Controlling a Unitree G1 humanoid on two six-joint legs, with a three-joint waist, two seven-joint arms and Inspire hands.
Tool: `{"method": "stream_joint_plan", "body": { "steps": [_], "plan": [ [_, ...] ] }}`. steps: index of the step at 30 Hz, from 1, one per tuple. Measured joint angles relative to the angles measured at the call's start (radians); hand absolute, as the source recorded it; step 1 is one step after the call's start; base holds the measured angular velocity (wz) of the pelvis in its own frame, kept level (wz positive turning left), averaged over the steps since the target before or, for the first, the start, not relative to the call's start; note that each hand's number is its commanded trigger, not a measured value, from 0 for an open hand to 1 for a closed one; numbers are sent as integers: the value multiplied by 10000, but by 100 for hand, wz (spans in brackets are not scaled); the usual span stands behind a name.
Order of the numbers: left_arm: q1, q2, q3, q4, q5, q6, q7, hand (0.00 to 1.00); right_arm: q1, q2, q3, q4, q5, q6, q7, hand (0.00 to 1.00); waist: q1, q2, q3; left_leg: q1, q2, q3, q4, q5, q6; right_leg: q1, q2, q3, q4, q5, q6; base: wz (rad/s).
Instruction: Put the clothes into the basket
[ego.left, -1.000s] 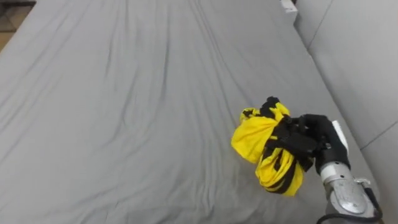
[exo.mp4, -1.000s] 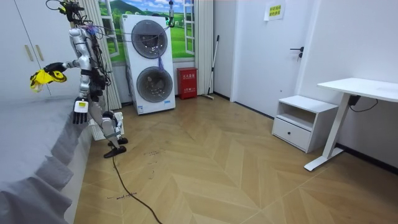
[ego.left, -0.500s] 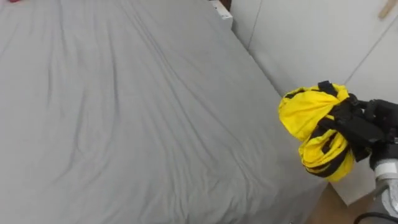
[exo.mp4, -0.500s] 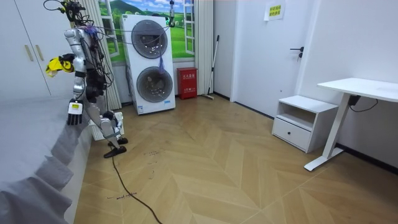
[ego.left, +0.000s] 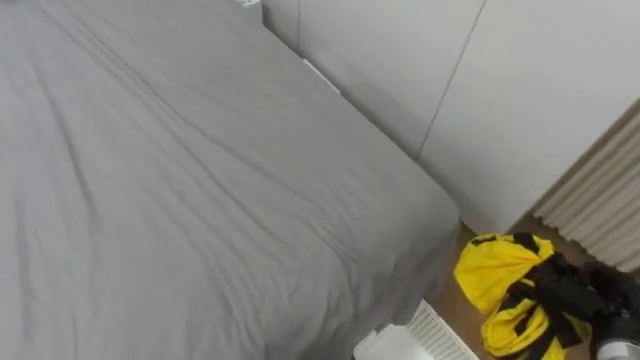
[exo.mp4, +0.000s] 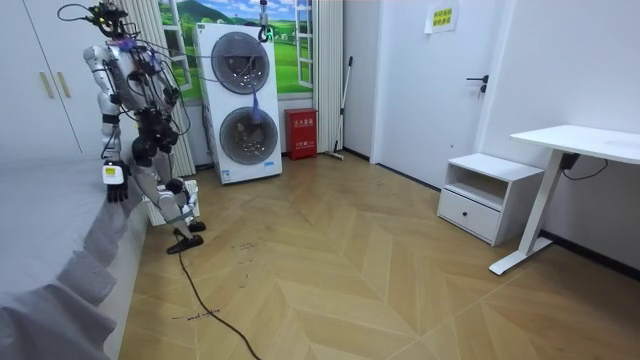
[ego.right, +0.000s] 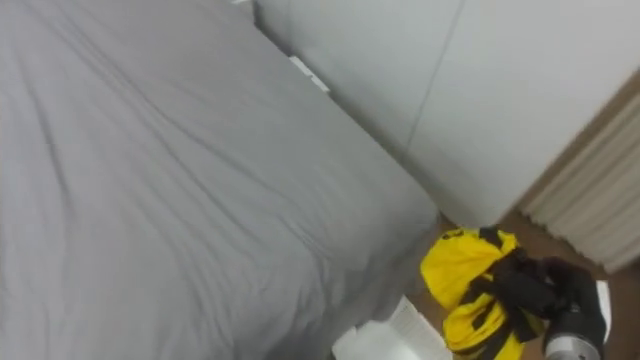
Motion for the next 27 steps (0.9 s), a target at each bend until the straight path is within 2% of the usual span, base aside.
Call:
{"method": "stream_joint_plan", "body": {
  "steps": [2, 3, 4, 6, 8, 10, 13, 17, 20, 21, 22, 23, 27],
  "plan": [
    [-247, 56, -127, 197, -84, -25, -13, 0, -203, -41, -3, 446, -67, -32, -53, 100, -53, 73, 29, -382, -6, 158, 60, -20, 39, -564, 50, 179, 250, -5, 34, -33],
    [-434, 73, -226, 218, -151, -23, -15, 0, -458, -50, 6, 737, -340, -64, -98, 100, -120, 161, 73, -721, -5, 178, 219, -53, 95, -949, 80, 273, 429, 3, 62, -24],
    [-606, 69, -437, 275, -473, -25, -22, 0, -731, -91, 10, 1028, -410, -146, -118, 100, -238, 332, 101, -1057, -18, 184, 303, -91, 156, -1315, 121, 297, 599, 23, 97, -18],
    [-861, 38, -792, 356, -703, -26, -44, 0, -1108, -306, 62, 1632, -313, -299, -123, 100, -205, 547, 133, -1481, -72, 214, 444, -89, 198, -1865, 142, 509, 877, 59, 147, -20],
    [-1118, 34, -1309, 363, -1237, -30, -38, 0, -1581, -634, 349, 2533, -196, -499, -341, 100, -234, 904, 115, -2090, -90, 161, 690, -71, 276, -2480, 99, 519, 1110, 69, 200, -4],
    [-1244, 26, -1538, 361, -1574, -100, -39, 0, -2047, -695, 458, 3264, -136, -593, -528, 100, -188, 1089, 104, -2388, -120, 182, 684, -41, 328, -2843, 29, 516, 1241, 84, 212, 3],
    [-1316, 56, -1906, 307, -1985, -338, -37, 0, -2705, -717, 916, 4278, -117, -721, -707, 100, -97, 1212, 95, -2789, -153, 159, 682, 84, 388, -3310, 11, 492, 1394, 118, 183, 4],
    [-1470, 136, -2280, 95, -2065, -420, -15, 0, -2805, -879, 1612, 4545, -63, -761, -809, 100, 120, 1286, 96, -3157, -162, -59, 635, 253, 385, -3599, -64, 231, 1374, 173, 125, 22],
    [-1666, 175, -2782, -25, -2075, -472, 41, 0, -2910, -954, 2080, 4838, 122, -874, -880, 100, 444, 1295, 92, -3285, -180, -136, 577, 361, 373, -3706, -95, 119, 1340, 187, 93, 14],
    [-1748, 175, -2872, -59, -2110, -473, 47, 0, -2936, -967, 2255, 4978, 157, -928, -890, 69, 562, 1295, 92, -3280, -266, -191, 489, 421, 373, -3707, -119, 80, 1310, 184, 88, 15],
    [-1816, 176, -2968, -66, -2254, -489, 65, 0, -2961, -967, 2401, 5120, 160, -956, -881, 14, 639, 1299, 89, -3293, -275, -278, 413, 457, 371, -3705, -148, -9, 1278, 179, 77, 18],
    [-1818, 175, -3029, -75, -2260, -532, 75, 0, -2966, -964, 2479, 5154, 157, -956, -881, 0, 656, 1309, 82, -3301, -279, -372, 355, 477, 367, -3700, -162, -59, 1252, 179, 73, 24],
    [-1838, 174, -3156, -50, -2415, -768, 173, 0, -2995, -957, 2788, 5314, 253, -1084, -889, 0, 813, 1299, 85, -3381, -309, -519, 298, 628, 378, -3666, -260, -246, 1192, 185, 61, 16]
  ]
}}
